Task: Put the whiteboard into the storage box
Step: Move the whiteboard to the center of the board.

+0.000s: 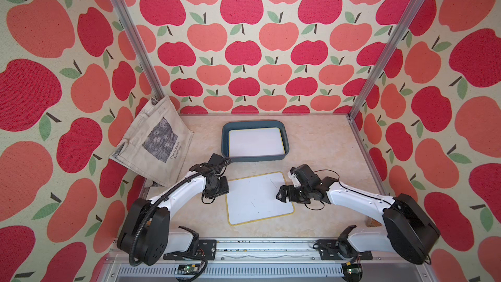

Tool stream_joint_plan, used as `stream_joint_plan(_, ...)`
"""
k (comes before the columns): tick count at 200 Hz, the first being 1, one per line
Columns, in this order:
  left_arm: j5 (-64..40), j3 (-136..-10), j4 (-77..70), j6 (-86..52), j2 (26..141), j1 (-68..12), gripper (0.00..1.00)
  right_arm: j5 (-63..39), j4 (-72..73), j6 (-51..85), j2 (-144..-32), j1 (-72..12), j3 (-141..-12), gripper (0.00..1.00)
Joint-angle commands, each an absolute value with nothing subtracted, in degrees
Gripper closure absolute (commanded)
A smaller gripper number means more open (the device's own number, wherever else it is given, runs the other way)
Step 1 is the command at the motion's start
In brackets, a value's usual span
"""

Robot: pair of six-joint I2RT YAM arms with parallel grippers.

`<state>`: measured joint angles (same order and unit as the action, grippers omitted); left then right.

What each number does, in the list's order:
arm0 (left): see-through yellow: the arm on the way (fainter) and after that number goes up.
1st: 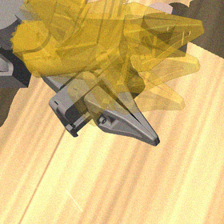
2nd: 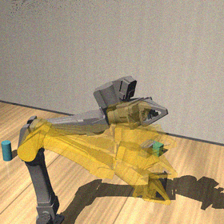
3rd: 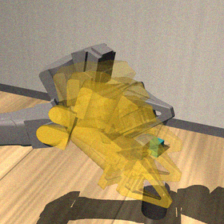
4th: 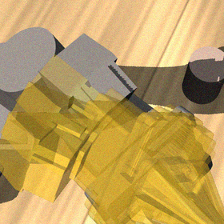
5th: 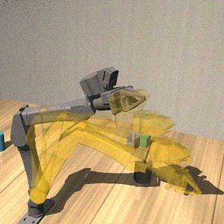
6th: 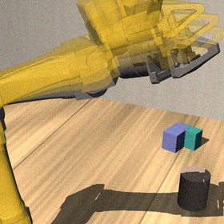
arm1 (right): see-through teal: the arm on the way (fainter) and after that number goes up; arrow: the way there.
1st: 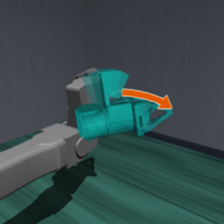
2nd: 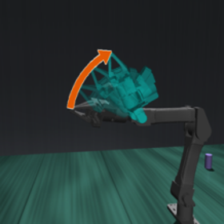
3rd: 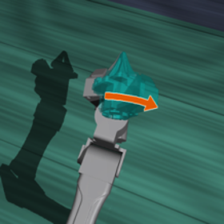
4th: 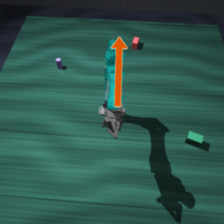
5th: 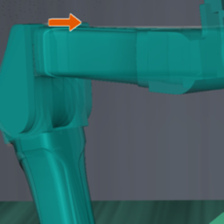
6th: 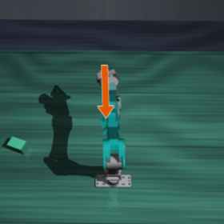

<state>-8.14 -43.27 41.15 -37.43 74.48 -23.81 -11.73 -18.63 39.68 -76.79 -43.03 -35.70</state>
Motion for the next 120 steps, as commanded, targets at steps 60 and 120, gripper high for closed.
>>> stream_joint_plan(60, -11.4, -33.3, 39.2, -49.4, 69.2, -33.9, 0.47, -11.8, -25.2, 33.1, -81.9, -41.0, -38.6, 0.01)
stream_joint_plan(120, -14.7, -31.1, 33.1, -52.6, 73.2, -35.9, 0.46, -16.7, -19.5, 35.7, -83.8, -41.3, -35.2, 0.01)
